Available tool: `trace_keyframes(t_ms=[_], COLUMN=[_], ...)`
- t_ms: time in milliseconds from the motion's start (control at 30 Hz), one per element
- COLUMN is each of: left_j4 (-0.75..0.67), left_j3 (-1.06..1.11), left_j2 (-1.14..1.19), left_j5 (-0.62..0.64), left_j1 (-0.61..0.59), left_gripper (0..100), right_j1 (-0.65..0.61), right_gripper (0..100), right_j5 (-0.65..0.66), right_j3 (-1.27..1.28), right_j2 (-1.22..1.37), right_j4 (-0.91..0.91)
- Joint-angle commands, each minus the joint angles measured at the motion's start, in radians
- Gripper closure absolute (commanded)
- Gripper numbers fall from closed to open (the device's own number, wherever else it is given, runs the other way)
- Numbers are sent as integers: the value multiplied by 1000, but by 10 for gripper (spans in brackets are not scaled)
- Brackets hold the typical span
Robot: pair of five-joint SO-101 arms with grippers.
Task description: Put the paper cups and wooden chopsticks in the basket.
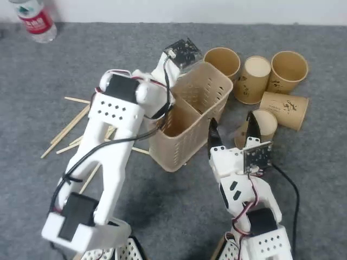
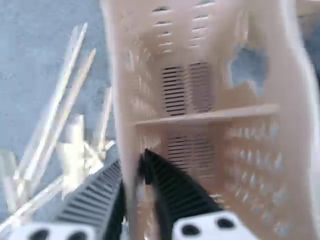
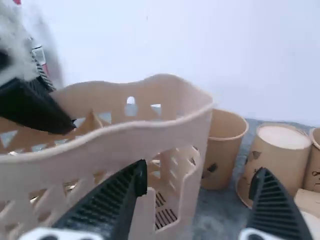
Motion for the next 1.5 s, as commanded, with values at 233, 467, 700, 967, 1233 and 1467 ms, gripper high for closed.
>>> trace_keyframes(t_ms=[233,467,700,967,1233,1467], left_j4=[-69,-43,130,279,278,112], left_j3=[-10,-16,-145,-283,-160,295], left_j2=[21,6,-77,-252,-373,-381], left_j5=[23,25,20,21,23,-129], left_j1=[-20,-23,-25,-195,-509,-566], left_gripper=[991,989,960,811,806,806], right_j1=[42,51,120,323,363,361], right_gripper=[674,675,677,677,677,677], right_j5=[86,86,81,49,2,2], right_j3=[-17,-153,-353,-287,-107,-28], right_j2=[-21,-22,-22,-22,-22,-22], right_j4=[206,424,613,607,441,363])
